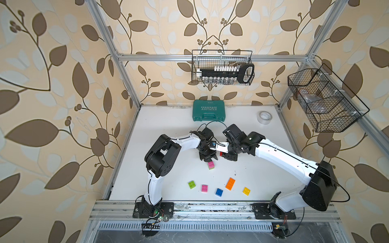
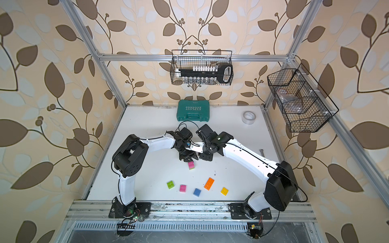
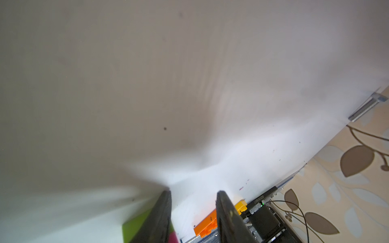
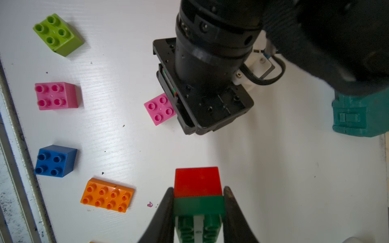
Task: Assemble the letter r with lego
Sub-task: Move the lego brick at the center of the board, then assemble the lego brick with the lego brick.
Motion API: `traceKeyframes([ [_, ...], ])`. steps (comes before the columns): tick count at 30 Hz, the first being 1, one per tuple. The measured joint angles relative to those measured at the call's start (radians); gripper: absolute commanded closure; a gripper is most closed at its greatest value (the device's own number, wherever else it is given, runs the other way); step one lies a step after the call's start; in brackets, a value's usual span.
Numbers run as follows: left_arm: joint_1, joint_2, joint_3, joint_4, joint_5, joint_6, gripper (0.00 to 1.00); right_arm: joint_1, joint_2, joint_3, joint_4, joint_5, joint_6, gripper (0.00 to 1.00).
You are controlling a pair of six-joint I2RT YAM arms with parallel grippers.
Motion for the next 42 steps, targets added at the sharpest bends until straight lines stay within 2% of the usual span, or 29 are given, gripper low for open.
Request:
traceKeyframes([
  [13, -0.064, -0.017, -0.054, 0.071, 0.066, 0.02, 0.6, -0.002, -0.045, -0.017, -0.019, -0.005, 0.023, 1.0],
  [16, -0.064, -0.045, -0.079, 0.072, 0.049, 0.019, 0.53, -0.002, -0.061, -0.031, -0.024, -0.025, 0.023, 1.0],
  [19, -0.057, -0.095, -0.099, 0.055, 0.001, 0.017, 0.37, -0.002, -0.071, -0.033, -0.026, -0.051, 0.021, 1.0],
  [21, -0.036, -0.155, -0.119, 0.046, -0.029, 0.009, 0.22, -0.001, -0.076, -0.033, -0.032, -0.066, 0.014, 1.0],
  [24, 0.048, -0.283, -0.156, 0.023, -0.077, -0.013, 0.16, 0.008, -0.076, -0.031, -0.051, -0.079, -0.002, 1.0],
  [30, 0.249, -0.565, -0.161, -0.104, -0.256, -0.016, 0.14, 0.084, -0.002, 0.024, -0.095, -0.068, -0.044, 1.0],
  [35, 0.28, -0.767, -0.216, -0.183, -0.315, -0.028, 0.16, 0.153, 0.094, 0.048, -0.111, -0.031, -0.07, 1.0],
  [42, 0.293, -0.954, -0.338, -0.294, -0.33, -0.037, 0.1, 0.203, 0.171, 0.059, -0.126, 0.031, -0.072, 1.0],
])
